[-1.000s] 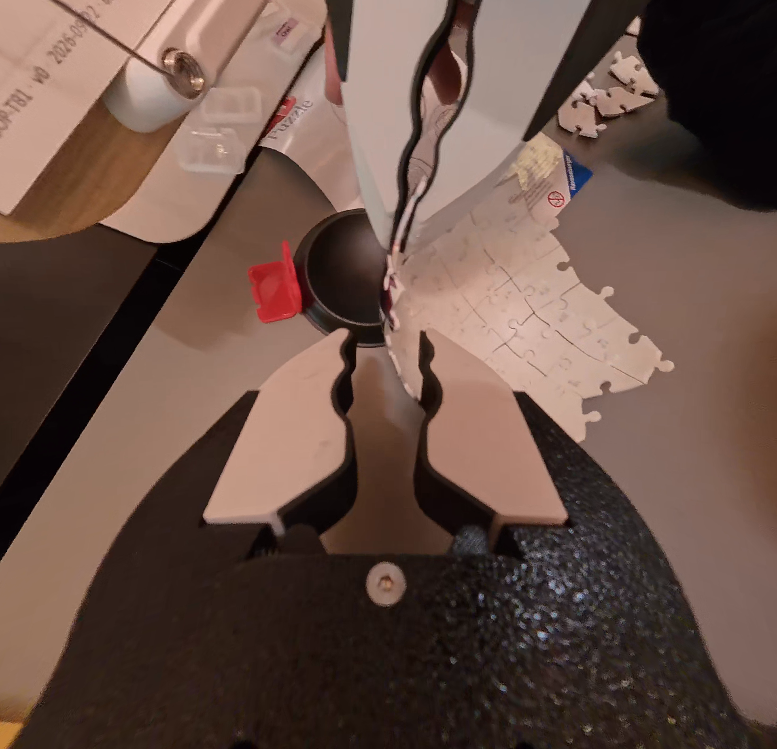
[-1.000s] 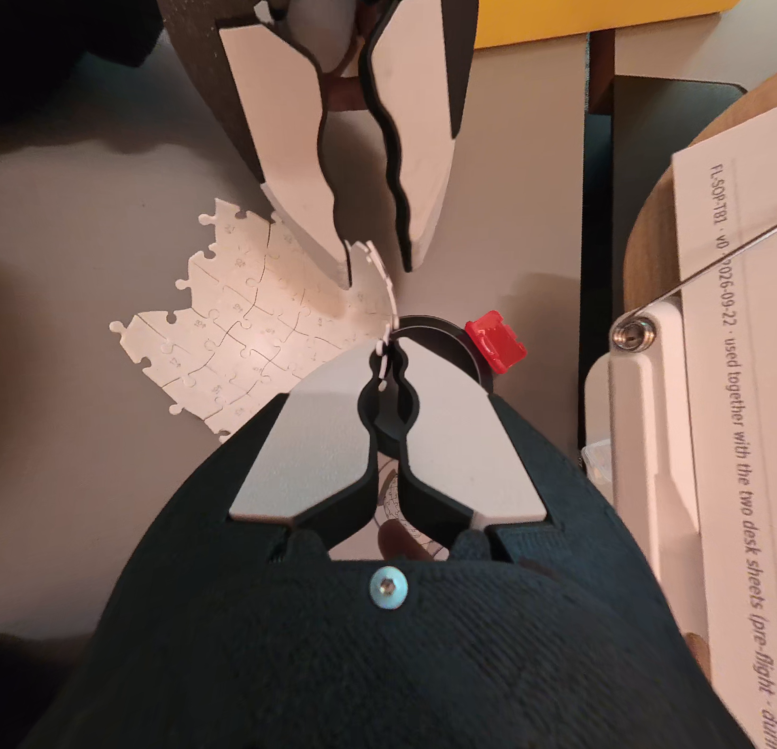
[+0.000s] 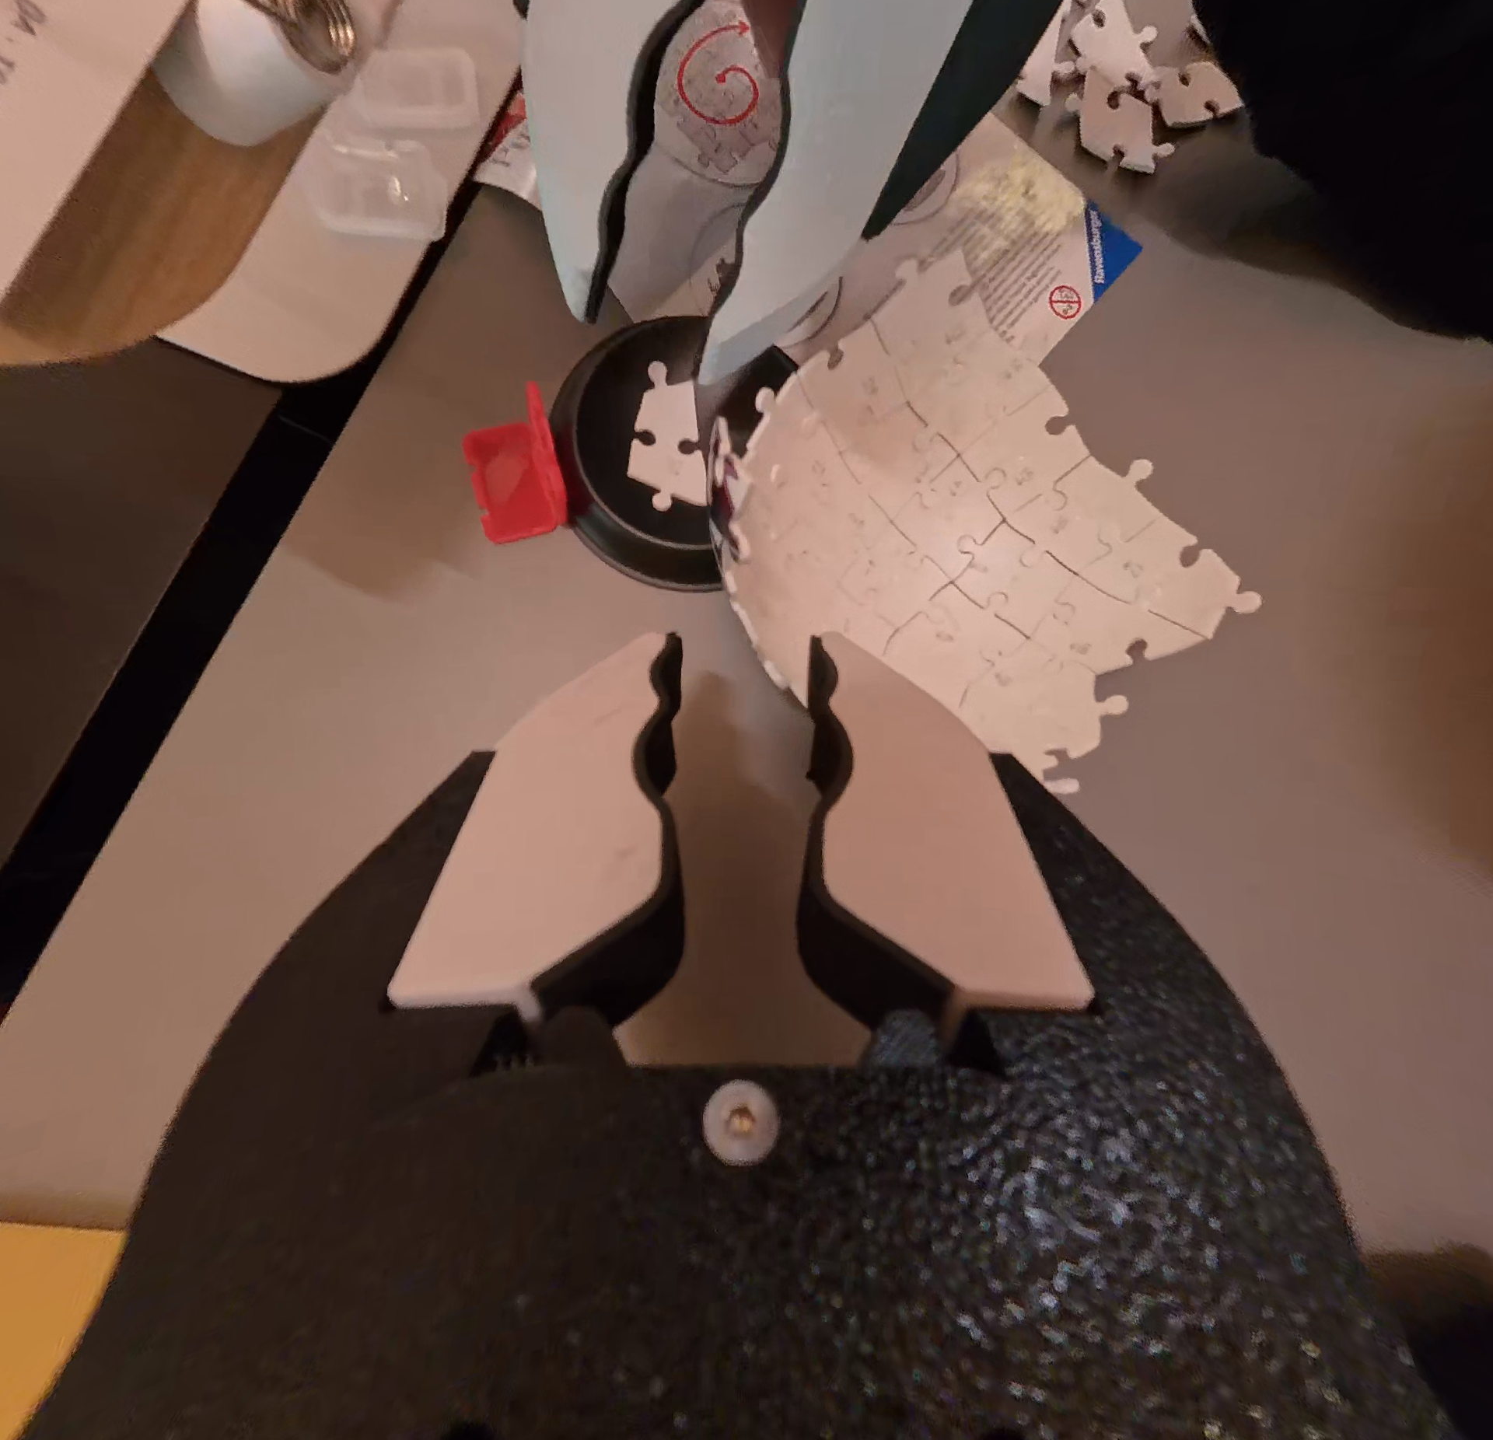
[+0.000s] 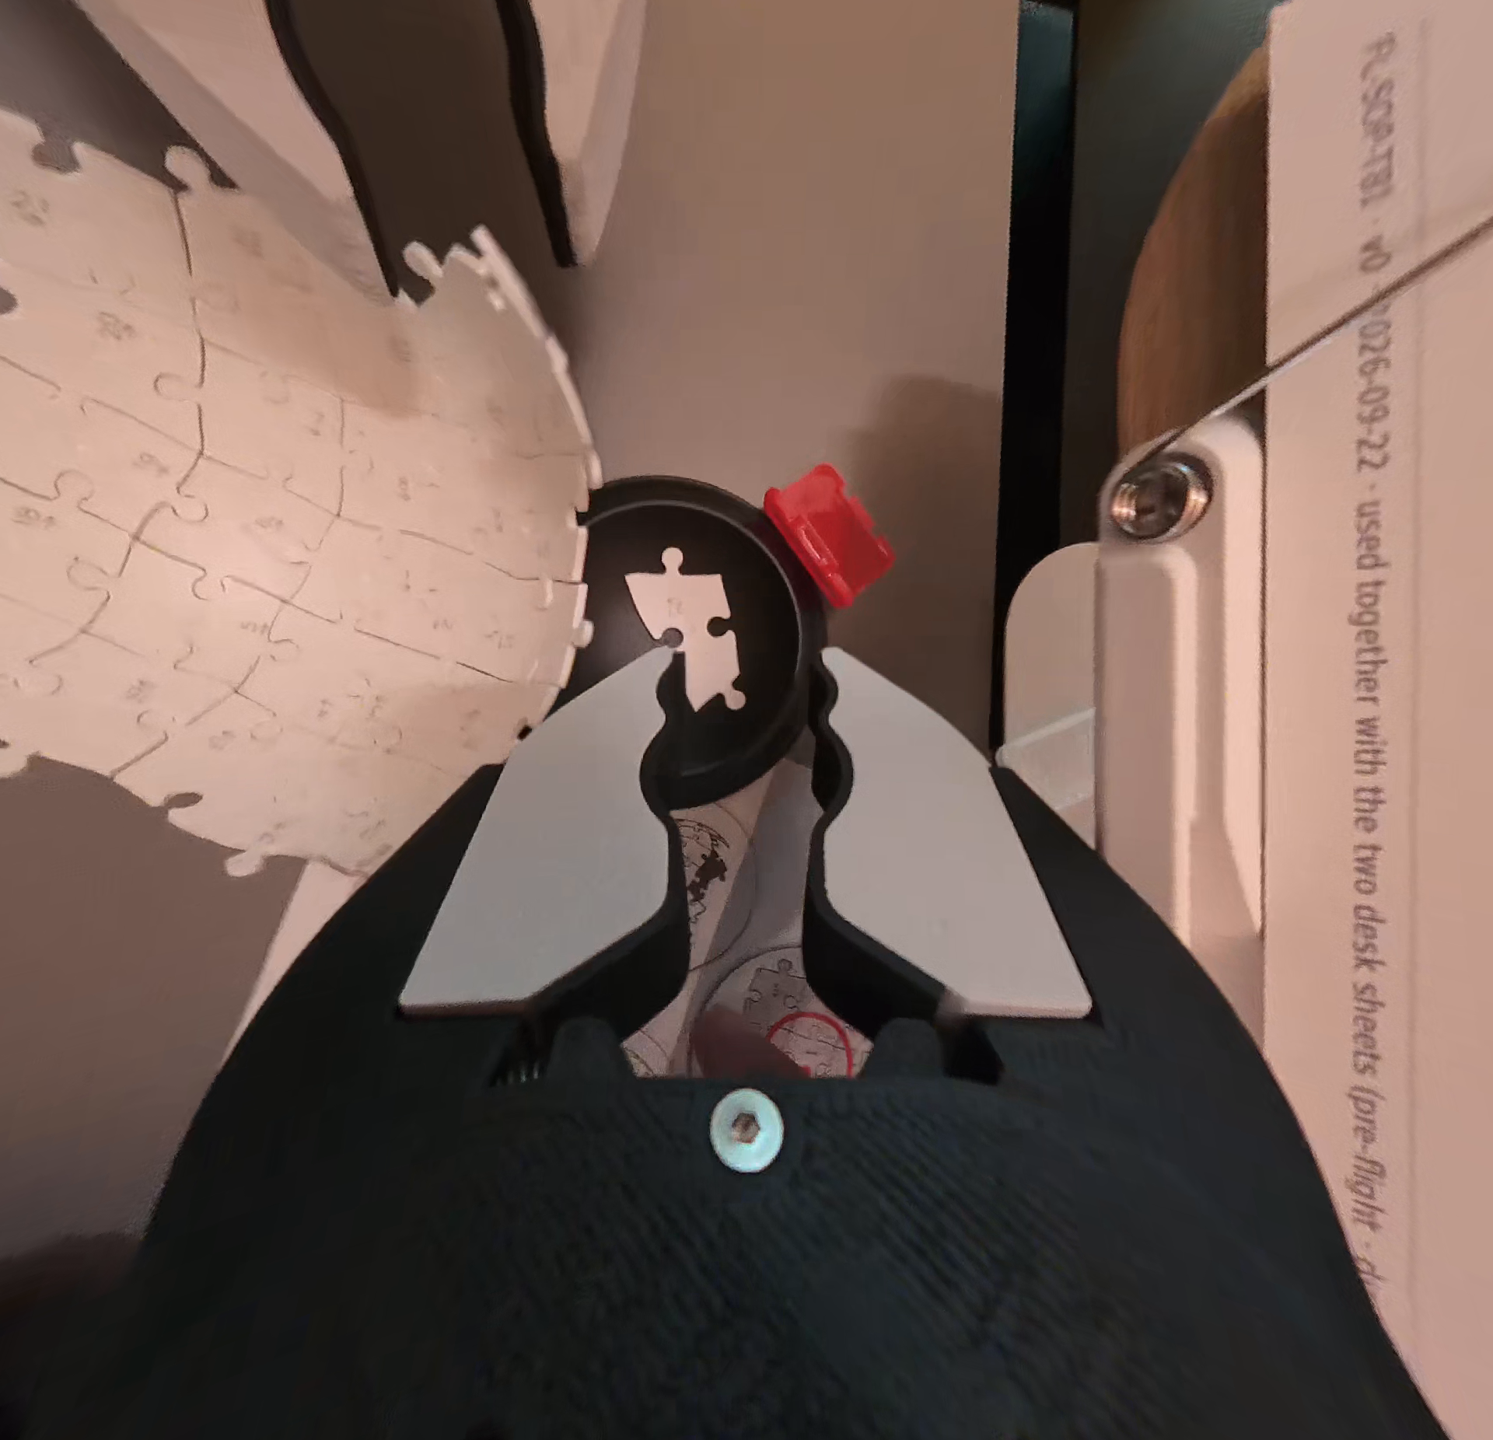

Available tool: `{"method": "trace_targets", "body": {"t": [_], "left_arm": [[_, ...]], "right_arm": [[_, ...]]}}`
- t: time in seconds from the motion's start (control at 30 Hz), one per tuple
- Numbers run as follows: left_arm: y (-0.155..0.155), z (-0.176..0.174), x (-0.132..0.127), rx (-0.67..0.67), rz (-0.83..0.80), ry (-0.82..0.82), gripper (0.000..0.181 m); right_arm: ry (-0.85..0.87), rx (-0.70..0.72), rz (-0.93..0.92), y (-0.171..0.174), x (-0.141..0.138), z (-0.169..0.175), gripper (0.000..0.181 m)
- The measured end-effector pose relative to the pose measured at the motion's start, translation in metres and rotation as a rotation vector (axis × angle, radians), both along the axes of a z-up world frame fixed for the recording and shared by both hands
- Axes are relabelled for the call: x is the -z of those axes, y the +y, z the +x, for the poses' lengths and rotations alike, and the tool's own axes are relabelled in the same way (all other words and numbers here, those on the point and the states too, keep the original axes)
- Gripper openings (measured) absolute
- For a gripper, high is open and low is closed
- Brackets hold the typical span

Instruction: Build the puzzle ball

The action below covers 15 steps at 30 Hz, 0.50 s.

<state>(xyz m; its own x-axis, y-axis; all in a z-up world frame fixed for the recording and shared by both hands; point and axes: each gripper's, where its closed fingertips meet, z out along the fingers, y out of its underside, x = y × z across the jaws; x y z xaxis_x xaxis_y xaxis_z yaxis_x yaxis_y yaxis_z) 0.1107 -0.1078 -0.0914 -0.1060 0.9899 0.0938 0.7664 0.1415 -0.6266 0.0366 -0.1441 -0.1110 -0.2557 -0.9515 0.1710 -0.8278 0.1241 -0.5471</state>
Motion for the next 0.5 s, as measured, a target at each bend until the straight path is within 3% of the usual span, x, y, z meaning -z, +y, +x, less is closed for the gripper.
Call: {"method": "trace_targets", "body": {"t": [0.03, 0.2, 0.37, 0.5], "left_arm": [[0.002, 0.002, 0.001, 0.0, 0.009, -0.001, 0.03], [0.004, 0.01, -0.001, 0.0, 0.037, 0.032, 0.034], [0.001, 0.001, -0.018, -0.162, 0.161, 0.155, 0.035], [-0.002, 0.0, -0.014, -0.274, 0.182, 0.098, 0.036]], "right_arm": [[0.02, -0.018, -0.028, -0.001, 0.001, -0.002, 0.029], [0.101, -0.022, -0.033, 0.001, 0.008, -0.01, 0.035], [0.086, -0.024, -0.033, 0.004, 0.002, -0.013, 0.035], [0.076, -0.015, 0.022, 0.007, 0.011, -0.012, 0.035]]}}
